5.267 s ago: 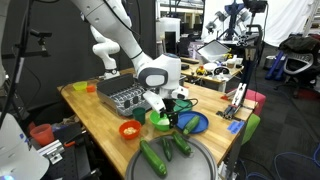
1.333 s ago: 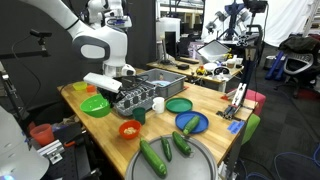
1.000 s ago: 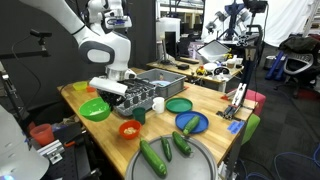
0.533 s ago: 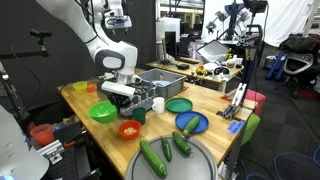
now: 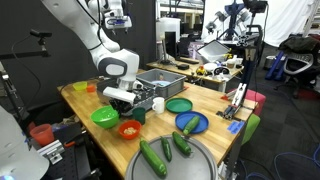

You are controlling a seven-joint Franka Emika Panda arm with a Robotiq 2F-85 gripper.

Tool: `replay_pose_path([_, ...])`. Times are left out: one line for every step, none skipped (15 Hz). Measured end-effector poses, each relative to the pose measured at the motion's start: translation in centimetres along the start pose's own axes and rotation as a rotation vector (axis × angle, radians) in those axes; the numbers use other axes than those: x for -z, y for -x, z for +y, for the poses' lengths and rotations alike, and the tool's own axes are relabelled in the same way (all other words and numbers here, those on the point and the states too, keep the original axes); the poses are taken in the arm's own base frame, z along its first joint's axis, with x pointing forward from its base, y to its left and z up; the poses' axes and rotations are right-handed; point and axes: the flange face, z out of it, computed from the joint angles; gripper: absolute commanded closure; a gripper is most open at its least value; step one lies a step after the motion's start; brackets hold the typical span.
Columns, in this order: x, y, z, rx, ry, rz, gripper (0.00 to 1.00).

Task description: Move the green bowl to the left edge of the table

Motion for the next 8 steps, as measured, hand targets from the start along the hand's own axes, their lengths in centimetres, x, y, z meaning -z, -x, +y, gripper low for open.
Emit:
replay_pose_path([-0.1,-0.1,0.1,-0.002,-0.001,0.002,0.99])
replay_pose_path([-0.1,-0.1,0.2,-0.005,-0.003,0.003,0.98])
replay_pose_path([-0.2,-0.1,0.3,-0.007,-0.005,0.002,0.71])
replay_pose_path([-0.5,-0.1,0.4,-0.009,-0.008,-0.001,0.70])
replay_pose_path([-0.7,-0.1,0.4,-0.009,-0.012,-0.005,0.64])
replay_pose_path([-0.9,-0.2,0.5,-0.009,-0.015,-0.007,0.55])
replay_pose_path([-1.1,-0.3,0.5,-0.008,-0.018,-0.009,0.49])
replay_pose_path([-1.3,-0.4,0.6,-0.007,-0.021,-0.011,0.42])
